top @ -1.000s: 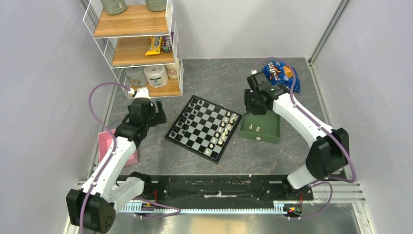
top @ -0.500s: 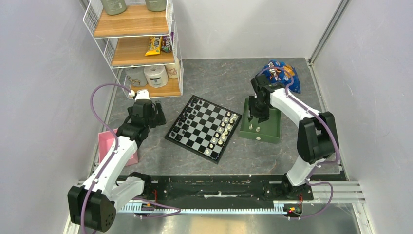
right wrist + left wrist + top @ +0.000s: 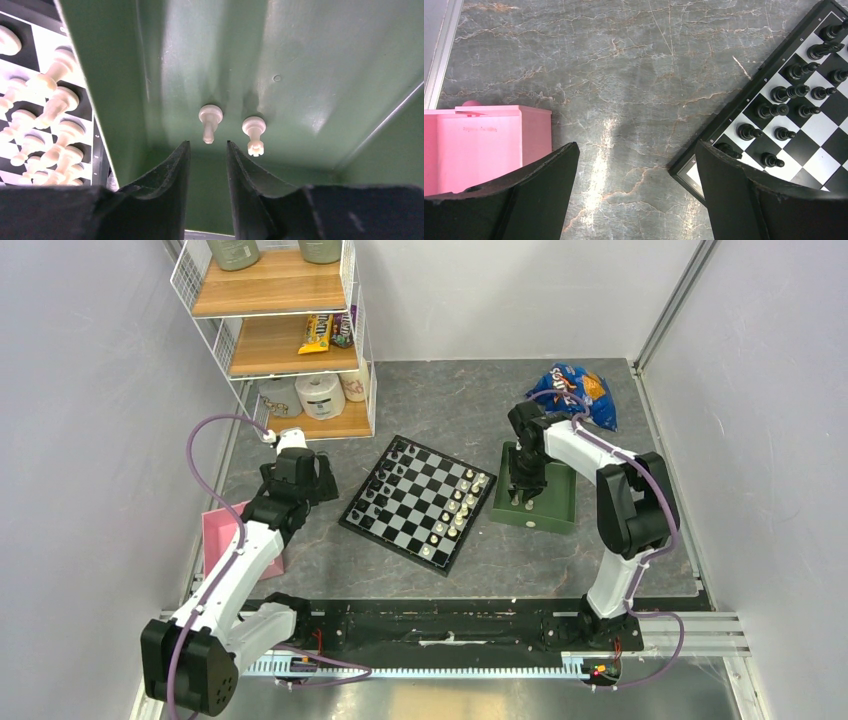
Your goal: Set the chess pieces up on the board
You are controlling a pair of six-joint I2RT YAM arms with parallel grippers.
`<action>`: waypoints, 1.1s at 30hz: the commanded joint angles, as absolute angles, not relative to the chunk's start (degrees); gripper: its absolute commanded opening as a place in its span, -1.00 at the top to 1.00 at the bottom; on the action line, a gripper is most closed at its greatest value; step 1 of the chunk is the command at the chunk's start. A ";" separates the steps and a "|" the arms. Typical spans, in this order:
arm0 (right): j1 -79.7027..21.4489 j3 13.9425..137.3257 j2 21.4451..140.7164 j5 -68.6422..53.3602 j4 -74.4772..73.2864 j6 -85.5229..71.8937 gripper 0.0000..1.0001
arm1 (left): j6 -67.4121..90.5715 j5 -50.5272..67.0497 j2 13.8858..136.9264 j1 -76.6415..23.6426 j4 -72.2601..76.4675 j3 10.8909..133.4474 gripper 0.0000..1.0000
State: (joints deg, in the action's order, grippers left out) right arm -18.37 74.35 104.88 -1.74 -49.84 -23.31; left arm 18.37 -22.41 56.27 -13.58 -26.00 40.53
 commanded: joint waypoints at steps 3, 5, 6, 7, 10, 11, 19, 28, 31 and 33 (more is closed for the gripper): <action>-18.44 75.50 105.73 -2.18 -48.60 -22.28 0.38 | 17.40 -23.40 57.31 -13.36 -24.06 41.21 -0.86; -18.43 75.42 105.64 -1.86 -48.60 -22.10 0.47 | 17.32 -23.21 57.81 -13.36 -24.26 41.53 -0.86; -18.38 75.41 105.56 -1.63 -48.68 -21.98 0.55 | 17.31 -22.99 57.96 -13.36 -24.32 41.57 -0.86; -18.41 75.50 105.41 -1.45 -48.77 -21.74 0.64 | 17.27 -22.85 58.29 -13.36 -24.58 41.71 -0.86; -18.45 75.66 104.46 -0.90 -48.87 -21.55 0.83 | 17.14 -22.53 58.95 -13.36 -25.51 42.32 -0.85; -18.46 75.79 103.88 -0.67 -48.95 -21.47 0.85 | 17.14 -22.52 59.00 -13.36 -25.86 42.52 -0.85; -18.43 76.75 98.64 1.24 -49.23 -22.01 0.88 | 17.48 -21.62 58.54 -13.36 -28.26 43.64 -0.82; -18.45 75.02 95.43 1.87 -47.86 -23.16 0.62 | 18.38 -20.27 54.72 -13.38 -29.75 43.01 -0.81; -18.46 75.32 97.69 1.93 -47.85 -24.12 0.08 | 18.46 -19.56 54.14 -13.44 -29.20 42.84 -0.81; -18.43 75.41 98.94 1.82 -47.41 -25.09 -0.14 | 18.47 -19.34 54.38 -13.44 -29.09 42.89 -0.81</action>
State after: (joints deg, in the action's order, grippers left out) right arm -18.37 74.41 97.58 1.37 -49.32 -23.62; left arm 18.37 -20.49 55.11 -13.58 -29.91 41.32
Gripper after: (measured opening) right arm 0.488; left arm 0.906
